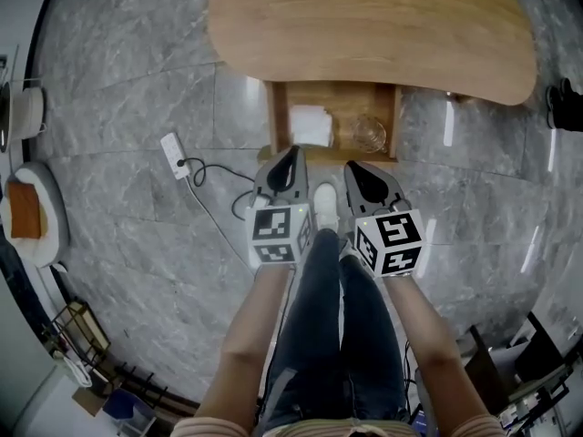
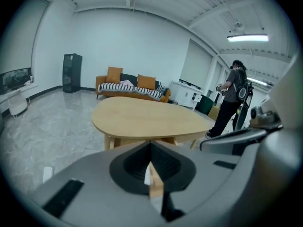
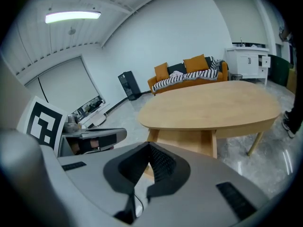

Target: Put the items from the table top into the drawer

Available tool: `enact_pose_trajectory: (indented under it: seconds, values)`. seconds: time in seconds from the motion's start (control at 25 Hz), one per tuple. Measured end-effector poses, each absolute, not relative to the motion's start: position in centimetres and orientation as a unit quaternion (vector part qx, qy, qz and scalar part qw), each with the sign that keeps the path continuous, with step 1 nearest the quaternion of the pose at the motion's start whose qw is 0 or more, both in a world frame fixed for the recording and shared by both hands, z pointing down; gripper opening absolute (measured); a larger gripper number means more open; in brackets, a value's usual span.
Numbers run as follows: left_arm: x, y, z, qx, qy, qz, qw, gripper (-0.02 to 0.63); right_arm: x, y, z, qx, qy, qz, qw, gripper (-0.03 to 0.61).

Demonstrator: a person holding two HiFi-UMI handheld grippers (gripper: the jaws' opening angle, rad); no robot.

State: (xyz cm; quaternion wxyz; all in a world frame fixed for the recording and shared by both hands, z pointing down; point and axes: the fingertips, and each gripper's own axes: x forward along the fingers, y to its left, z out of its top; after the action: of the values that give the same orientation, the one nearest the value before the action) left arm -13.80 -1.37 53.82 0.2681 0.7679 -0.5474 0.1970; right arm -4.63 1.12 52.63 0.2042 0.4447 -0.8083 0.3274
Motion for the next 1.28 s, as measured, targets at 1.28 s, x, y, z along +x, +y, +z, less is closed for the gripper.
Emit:
enact_pose_trajectory:
  seconds: [1.28]
  values:
    - [-9.2,9.6,30.1,0.823,-0.529,0.08,0.189,0.013,3.0,9.4,29.8,0.486,-0.838,0.247,0.042,0.0]
